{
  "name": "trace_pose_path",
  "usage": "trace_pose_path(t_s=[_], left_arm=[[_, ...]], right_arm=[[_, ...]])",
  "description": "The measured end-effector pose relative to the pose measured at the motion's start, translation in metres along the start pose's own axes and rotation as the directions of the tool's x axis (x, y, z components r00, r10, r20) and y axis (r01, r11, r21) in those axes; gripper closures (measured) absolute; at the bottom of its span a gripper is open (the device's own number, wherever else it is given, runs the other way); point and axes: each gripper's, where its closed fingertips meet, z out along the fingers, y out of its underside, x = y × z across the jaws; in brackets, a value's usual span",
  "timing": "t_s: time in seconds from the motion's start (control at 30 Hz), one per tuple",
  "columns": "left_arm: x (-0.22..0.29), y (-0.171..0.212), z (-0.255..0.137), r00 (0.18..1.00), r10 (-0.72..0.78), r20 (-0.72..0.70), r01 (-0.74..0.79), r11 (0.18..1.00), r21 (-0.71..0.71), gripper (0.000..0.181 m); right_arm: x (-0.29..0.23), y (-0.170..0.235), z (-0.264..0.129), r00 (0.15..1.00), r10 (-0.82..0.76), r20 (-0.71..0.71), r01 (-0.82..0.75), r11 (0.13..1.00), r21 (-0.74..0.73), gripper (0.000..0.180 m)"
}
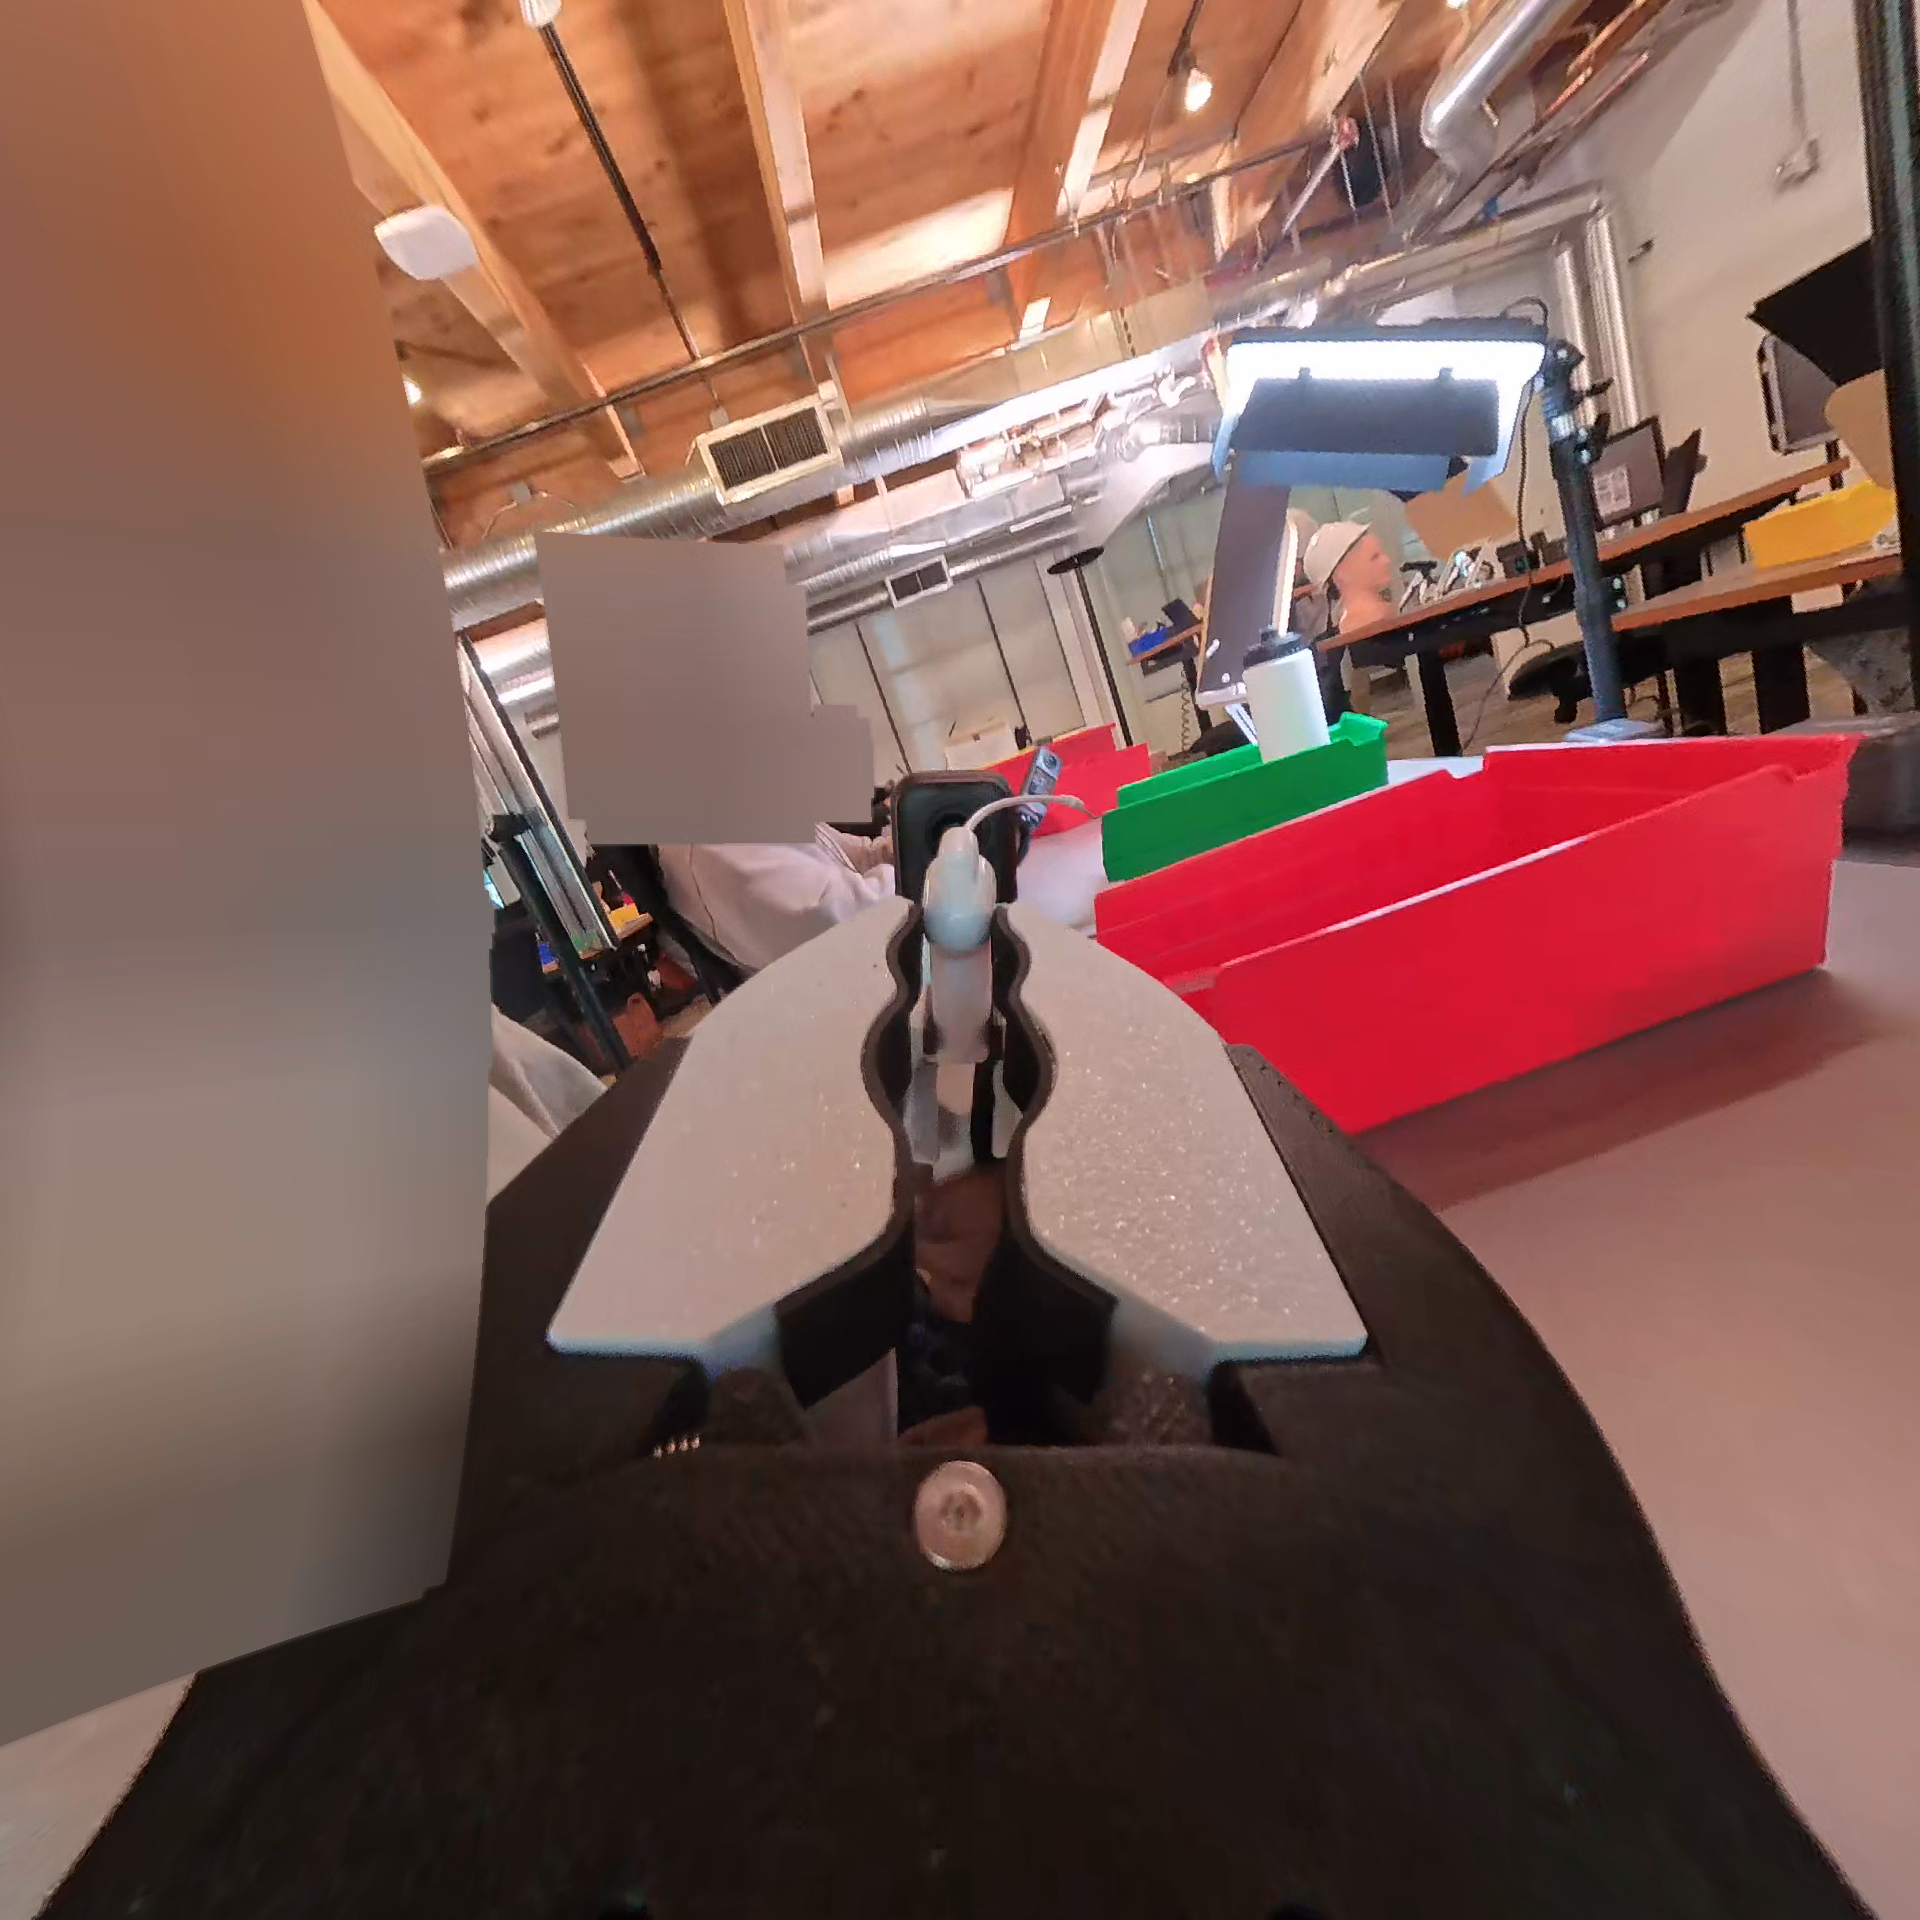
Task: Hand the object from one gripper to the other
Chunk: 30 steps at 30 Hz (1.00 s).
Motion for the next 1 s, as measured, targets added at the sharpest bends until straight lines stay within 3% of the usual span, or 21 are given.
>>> trace_pose_path(t_s=[0.17, 0.2, 0.3, 0.4, 0.47, 0.53, 0.63, 0.77, 1.0], left_arm=[[-0.004, -0.008, 0.003, 0.997, -0.076, 0.003, 0.075, 0.991, 0.112, 0.165], [-0.004, -0.007, 0.004, 0.997, -0.078, 0.003, 0.077, 0.991, 0.107, 0.168], [-0.005, -0.001, 0.002, 0.999, -0.026, 0.022, 0.026, 1.000, 0.011, 0.165], [0.000, 0.010, -0.012, 0.995, 0.091, 0.027, -0.083, 0.971, -0.225, 0.153], [0.004, -0.002, -0.025, 0.967, 0.248, 0.062, -0.221, 0.934, -0.281, 0.154], [0.011, -0.023, -0.035, 0.901, 0.420, 0.109, -0.381, 0.887, -0.262, 0.152], [0.010, -0.026, -0.042, 0.800, 0.584, 0.137, -0.509, 0.782, -0.360, 0.142], [0.009, 0.007, -0.037, 0.852, 0.522, 0.039, -0.446, 0.763, -0.468, 0.143], [0.013, 0.017, -0.031, 0.899, 0.437, -0.025, -0.402, 0.801, -0.442, 0.169]], right_arm=[[0.006, 0.010, 0.009, 0.999, 0.002, -0.032, -0.002, 1.000, -0.008, 0.160], [0.005, 0.008, 0.009, 0.999, -0.008, -0.032, 0.008, 1.000, 0.006, 0.169], [0.007, 0.010, 0.006, 0.999, -0.019, -0.041, 0.018, 0.999, -0.030, 0.168], [0.018, 0.009, -0.002, 0.980, -0.141, -0.139, 0.130, 0.988, -0.088, 0.168], [0.029, 0.017, -0.009, 0.934, -0.284, -0.214, 0.238, 0.946, -0.219, 0.169], [0.029, 0.033, -0.011, 0.906, -0.381, -0.186, 0.295, 0.882, -0.367, 0.169], [0.020, 0.060, -0.011, 0.898, -0.431, -0.092, 0.326, 0.788, -0.522, 0.168], [0.009, 0.081, -0.006, 0.889, -0.458, 0.004, 0.368, 0.709, -0.602, 0.168], [-0.003, 0.077, -0.004, 0.906, -0.421, 0.047, 0.373, 0.741, -0.558, 0.169]])
